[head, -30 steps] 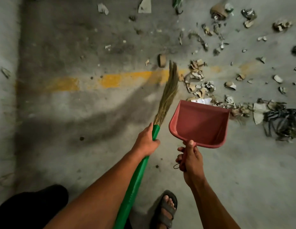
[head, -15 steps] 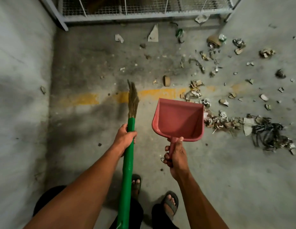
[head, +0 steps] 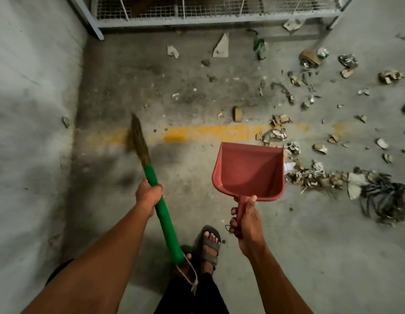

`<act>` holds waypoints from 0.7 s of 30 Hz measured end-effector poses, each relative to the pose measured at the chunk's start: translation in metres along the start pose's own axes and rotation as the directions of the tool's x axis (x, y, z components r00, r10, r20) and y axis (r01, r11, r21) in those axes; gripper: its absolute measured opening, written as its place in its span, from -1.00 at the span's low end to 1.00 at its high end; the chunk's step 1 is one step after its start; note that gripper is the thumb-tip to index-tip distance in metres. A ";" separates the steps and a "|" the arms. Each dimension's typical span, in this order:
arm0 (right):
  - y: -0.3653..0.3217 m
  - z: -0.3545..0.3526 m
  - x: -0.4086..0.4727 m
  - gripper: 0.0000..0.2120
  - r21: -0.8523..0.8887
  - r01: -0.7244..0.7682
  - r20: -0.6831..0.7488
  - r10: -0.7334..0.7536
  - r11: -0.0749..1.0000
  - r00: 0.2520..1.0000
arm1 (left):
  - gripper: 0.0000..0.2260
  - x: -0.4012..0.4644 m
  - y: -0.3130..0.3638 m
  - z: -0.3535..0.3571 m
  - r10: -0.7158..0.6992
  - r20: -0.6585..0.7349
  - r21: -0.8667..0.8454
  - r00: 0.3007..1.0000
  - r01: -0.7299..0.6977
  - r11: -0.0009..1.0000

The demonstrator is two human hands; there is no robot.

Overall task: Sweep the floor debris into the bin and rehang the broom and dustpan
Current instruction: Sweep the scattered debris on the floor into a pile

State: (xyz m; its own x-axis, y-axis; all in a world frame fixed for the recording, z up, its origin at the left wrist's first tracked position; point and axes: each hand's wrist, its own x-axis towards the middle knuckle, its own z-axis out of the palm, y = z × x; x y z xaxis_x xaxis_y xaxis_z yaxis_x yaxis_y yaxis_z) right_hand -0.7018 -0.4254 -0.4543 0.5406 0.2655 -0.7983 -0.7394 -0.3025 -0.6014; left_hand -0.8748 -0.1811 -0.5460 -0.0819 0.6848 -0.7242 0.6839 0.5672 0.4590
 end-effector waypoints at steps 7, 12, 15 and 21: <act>-0.017 -0.040 0.040 -0.35 0.009 -0.027 -0.036 0.027 1.000 0.999 | -0.65 -0.021 0.039 0.107 0.083 0.143 0.378 0.986 -0.132 0.916; -0.036 -0.063 0.063 -0.39 0.006 0.012 -0.107 -0.011 1.000 0.994 | -0.39 -0.049 0.059 0.183 0.165 0.421 0.497 0.892 -0.379 0.781; -0.045 -0.071 0.069 -0.42 0.004 0.037 -0.126 -0.037 0.999 0.991 | -0.34 -0.058 0.069 0.206 0.194 0.573 0.475 0.796 -0.515 0.714; -0.062 -0.058 0.065 -0.43 -0.025 0.050 -0.132 -0.053 0.998 0.990 | -0.28 -0.069 0.071 0.171 0.277 0.600 0.404 0.751 -0.582 0.705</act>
State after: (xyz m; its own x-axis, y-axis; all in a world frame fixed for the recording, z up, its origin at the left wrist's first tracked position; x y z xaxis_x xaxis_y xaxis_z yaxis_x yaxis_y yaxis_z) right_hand -0.5982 -0.4425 -0.4708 0.6272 0.1579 -0.7627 -0.7013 -0.3116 -0.6412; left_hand -0.6961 -0.2658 -0.5518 0.5624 0.3967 -0.7255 0.8230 -0.1839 0.5374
